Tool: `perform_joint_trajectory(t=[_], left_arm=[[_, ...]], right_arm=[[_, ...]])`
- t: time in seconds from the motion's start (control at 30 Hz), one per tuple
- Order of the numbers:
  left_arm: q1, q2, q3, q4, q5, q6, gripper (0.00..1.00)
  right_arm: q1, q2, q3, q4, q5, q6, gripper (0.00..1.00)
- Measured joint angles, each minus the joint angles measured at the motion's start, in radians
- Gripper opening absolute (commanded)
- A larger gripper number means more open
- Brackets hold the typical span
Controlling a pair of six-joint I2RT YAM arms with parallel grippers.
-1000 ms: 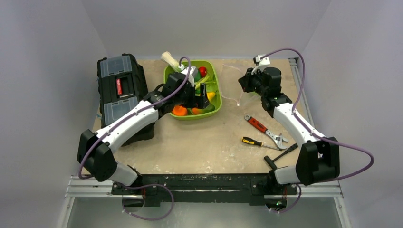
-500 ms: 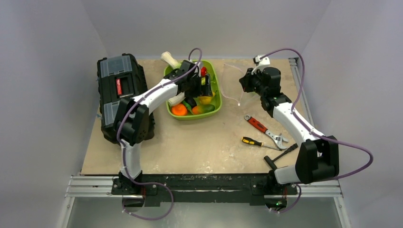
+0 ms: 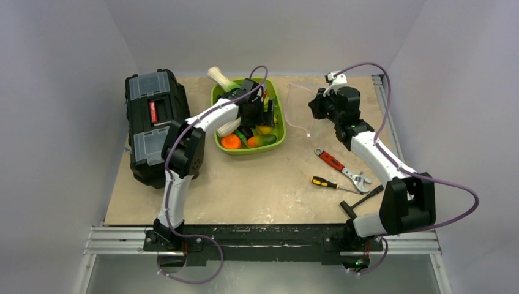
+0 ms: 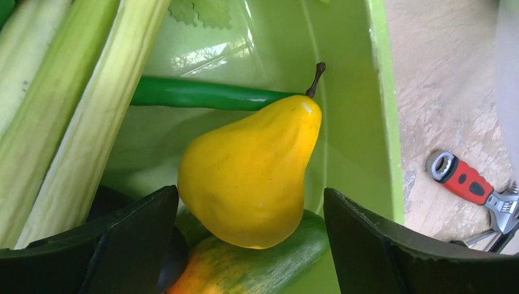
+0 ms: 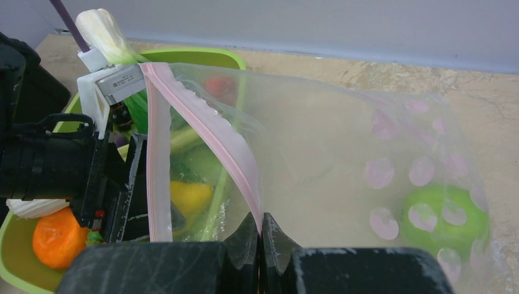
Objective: Place the food in the zip-top bag and seal the zipper
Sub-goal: Pick up the fake fruit from the bin, then place the fake fruit in the zipper food storage bag.
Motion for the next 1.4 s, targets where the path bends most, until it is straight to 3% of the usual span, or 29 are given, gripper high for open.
perform_joint_trajectory(t=[0.13, 0.2, 0.27, 0.47, 0.77, 1.0, 1.23, 1.4], left_arm=[[0.0, 0.0, -0.017, 0.001, 0.008, -0.001, 0.74], [0.0, 0.0, -0.021, 0.002, 0.011, 0.0, 0.63], [0.0, 0.0, -0.021, 0.002, 0.015, 0.001, 0.44], [-0.002, -0.018, -0.039, 0.01, -0.008, 0.017, 0.22], [-0.002, -0.28, -0.195, 0.021, -0.044, 0.015, 0.17], [-0.018, -0.51, -0.29, 0.102, 0.146, -0.105, 0.1], [-0.087, -0.475, -0.262, 0.194, 0.365, -0.327, 0.08], [-0.092, -0.366, -0.198, 0.236, 0.417, -0.442, 0.08]], right_arm=[[0.0, 0.0, 0.0, 0.002, 0.0, -0.004, 0.0], [0.0, 0.0, 0.0, 0.003, 0.0, -0.004, 0.0], [0.0, 0.0, 0.0, 0.003, 0.0, -0.005, 0.0], [0.0, 0.0, 0.0, 0.003, 0.0, -0.008, 0.0], [0.0, 0.0, 0.0, 0.004, -0.002, -0.007, 0.0], [0.0, 0.0, 0.0, 0.005, -0.005, -0.007, 0.0], [0.0, -0.003, 0.0, 0.011, -0.02, -0.007, 0.0], [0.0, -0.021, -0.001, 0.016, -0.031, -0.008, 0.0]])
